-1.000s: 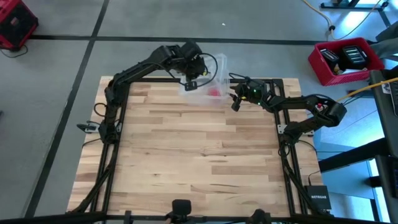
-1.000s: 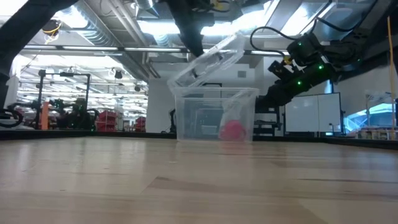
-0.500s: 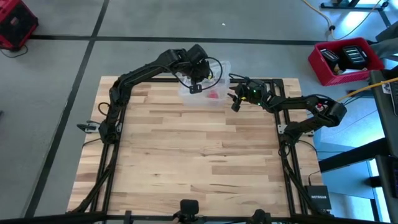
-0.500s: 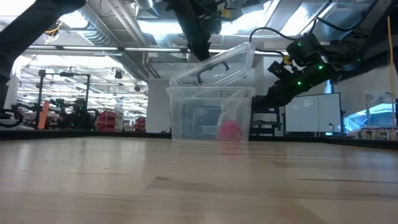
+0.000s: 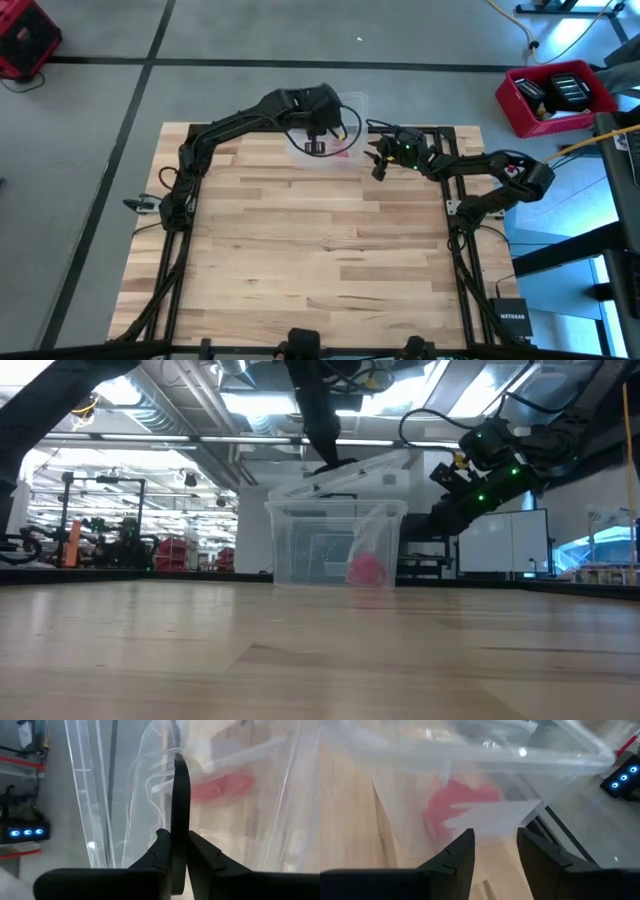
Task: Roll bandage
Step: Close the transparent bin
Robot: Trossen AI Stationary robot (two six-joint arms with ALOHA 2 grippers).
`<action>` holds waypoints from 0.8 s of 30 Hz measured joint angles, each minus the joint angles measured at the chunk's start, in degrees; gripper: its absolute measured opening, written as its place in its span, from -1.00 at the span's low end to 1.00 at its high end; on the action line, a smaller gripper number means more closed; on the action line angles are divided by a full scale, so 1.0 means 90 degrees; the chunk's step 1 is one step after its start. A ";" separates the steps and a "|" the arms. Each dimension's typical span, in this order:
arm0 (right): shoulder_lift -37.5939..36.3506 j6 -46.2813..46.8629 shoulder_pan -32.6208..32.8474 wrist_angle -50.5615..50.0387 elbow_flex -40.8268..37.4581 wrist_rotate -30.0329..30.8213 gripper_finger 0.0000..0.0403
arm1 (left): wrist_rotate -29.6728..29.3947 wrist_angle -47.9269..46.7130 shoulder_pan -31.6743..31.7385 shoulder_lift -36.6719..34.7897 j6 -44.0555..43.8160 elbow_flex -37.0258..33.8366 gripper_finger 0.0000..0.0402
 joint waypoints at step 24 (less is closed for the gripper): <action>0.0249 0.0304 0.0002 0.0440 0.0000 -0.0335 -0.25 | 0.0056 0.0009 0.0031 0.0596 0.0636 0.0015 -0.82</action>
